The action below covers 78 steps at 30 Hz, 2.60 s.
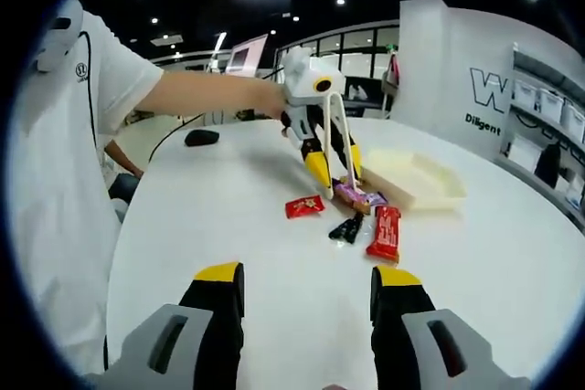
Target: Place the target food into the container with the food tongs after gripping and lifting it, then release it inside without dropping or visibly crushing the food.
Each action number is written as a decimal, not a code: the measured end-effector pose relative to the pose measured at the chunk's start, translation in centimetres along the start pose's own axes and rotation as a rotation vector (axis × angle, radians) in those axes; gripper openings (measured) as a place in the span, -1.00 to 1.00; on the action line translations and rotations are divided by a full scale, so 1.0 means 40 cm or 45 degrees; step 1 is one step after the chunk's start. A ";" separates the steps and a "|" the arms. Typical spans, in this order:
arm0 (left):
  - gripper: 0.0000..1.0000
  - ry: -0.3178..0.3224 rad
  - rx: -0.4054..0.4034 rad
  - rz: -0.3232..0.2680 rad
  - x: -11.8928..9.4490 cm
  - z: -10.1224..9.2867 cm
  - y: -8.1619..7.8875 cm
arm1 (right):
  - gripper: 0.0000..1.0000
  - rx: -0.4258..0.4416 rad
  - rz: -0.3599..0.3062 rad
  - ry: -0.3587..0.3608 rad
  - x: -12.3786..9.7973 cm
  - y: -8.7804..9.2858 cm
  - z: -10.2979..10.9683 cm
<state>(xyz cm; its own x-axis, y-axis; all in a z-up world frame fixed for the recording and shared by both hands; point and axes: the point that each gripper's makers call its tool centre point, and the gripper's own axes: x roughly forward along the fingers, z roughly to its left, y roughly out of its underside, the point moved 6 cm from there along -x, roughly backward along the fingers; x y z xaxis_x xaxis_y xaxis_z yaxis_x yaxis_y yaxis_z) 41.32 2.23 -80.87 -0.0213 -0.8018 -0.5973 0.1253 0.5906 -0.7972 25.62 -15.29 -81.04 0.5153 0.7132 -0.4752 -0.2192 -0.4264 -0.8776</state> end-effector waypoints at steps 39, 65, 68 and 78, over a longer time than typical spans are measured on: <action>-0.59 -0.086 -0.061 -0.119 -0.064 0.001 -0.042 | 0.03 -0.005 0.001 0.000 -0.006 0.004 0.011; -0.60 -0.166 -0.084 -0.216 -0.085 0.072 -0.098 | 0.03 0.016 -0.004 0.013 -0.018 0.017 0.005; -0.60 -0.192 -0.092 -0.226 -0.080 0.096 -0.101 | 0.03 0.020 -0.005 0.015 -0.019 0.018 0.004; -0.60 -0.291 -0.144 -0.238 -0.073 0.195 -0.080 | 0.03 0.024 -0.004 0.017 -0.019 0.012 0.004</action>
<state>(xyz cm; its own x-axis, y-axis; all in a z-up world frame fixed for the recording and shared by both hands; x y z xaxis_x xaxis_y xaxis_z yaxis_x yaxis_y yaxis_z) 48.70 1.95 -75.89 0.1917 -0.8897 -0.4143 0.0290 0.4271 -0.9038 24.98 -15.94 -81.13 0.5270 0.7071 -0.4714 -0.2328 -0.4134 -0.8803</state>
